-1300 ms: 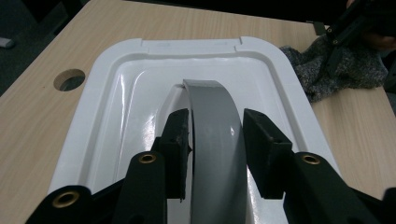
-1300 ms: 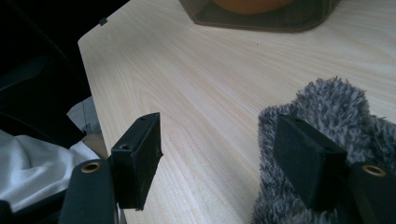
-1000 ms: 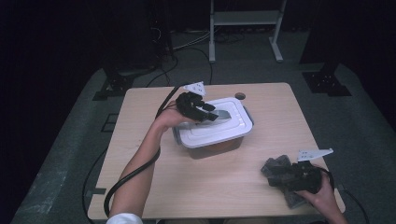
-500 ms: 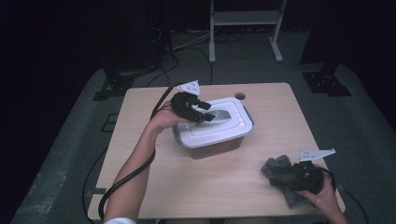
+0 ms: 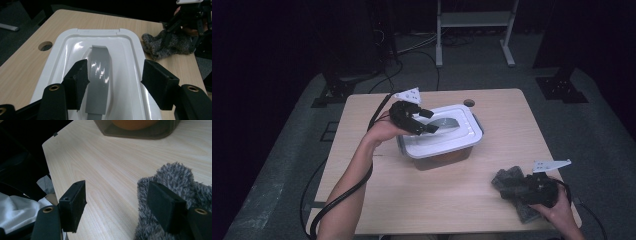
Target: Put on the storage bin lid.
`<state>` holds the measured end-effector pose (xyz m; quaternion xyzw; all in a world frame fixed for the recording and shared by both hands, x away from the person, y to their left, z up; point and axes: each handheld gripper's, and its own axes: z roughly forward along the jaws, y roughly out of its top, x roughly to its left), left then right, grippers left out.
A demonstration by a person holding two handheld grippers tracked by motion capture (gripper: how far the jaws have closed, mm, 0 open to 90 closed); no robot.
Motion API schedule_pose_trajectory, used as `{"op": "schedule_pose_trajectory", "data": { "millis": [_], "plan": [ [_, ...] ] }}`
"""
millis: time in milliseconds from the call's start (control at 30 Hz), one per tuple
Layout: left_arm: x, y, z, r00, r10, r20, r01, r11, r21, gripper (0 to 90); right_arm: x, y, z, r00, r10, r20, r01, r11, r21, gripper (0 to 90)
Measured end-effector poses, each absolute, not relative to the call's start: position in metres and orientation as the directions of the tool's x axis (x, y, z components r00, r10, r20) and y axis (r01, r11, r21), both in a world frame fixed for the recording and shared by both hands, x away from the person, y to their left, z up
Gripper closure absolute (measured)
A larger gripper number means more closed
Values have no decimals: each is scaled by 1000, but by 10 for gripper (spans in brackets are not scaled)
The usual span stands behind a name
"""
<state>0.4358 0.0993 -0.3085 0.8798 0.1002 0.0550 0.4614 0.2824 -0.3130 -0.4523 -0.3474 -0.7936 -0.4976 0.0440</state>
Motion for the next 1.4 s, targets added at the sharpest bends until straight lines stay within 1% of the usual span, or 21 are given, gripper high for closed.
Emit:
{"op": "schedule_pose_trajectory", "data": {
  "millis": [700, 1400],
  "plan": [
    [405, 117, -309, 973, 232, 17, 114, -541, 834, 341, 280, -311, -453, -754, 510, 414, 596, 266, 757, 310],
    [382, 142, -322, 968, 249, 3, 135, -535, 834, 308, 282, -307, -453, -758, 507, 410, 595, 280, 754, 310]
  ]
}}
